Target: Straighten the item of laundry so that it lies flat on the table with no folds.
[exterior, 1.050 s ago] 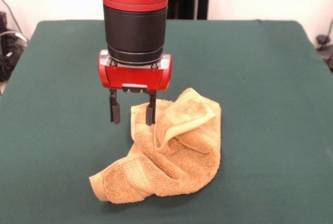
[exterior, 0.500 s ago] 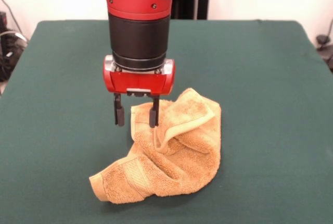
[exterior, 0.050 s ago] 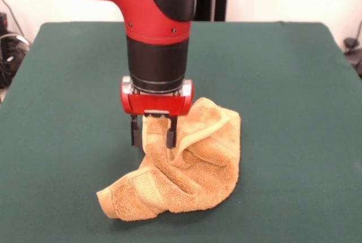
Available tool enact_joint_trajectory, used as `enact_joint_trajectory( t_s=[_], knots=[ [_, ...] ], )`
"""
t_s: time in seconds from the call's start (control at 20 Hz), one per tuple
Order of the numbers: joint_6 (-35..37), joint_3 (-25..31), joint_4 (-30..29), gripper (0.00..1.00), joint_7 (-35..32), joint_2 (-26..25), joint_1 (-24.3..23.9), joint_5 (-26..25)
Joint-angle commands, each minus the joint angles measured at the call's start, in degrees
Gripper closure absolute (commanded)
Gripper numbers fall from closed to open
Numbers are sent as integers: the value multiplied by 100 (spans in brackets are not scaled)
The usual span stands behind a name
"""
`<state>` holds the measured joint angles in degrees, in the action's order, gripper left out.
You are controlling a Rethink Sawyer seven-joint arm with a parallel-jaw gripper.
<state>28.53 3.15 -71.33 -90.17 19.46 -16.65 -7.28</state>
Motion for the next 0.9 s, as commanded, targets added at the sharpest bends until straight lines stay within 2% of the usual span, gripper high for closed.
enact_joint_trajectory(
  t_s=[0.05, 0.55, 0.9],
  knots=[
    [-655, -72, -561, 0, -1100, -609, 333, -210],
    [-1160, -383, -872, 0, -1434, -610, 567, 4],
    [-708, -741, -1286, 0, -1541, -88, 1107, 159]
  ],
)
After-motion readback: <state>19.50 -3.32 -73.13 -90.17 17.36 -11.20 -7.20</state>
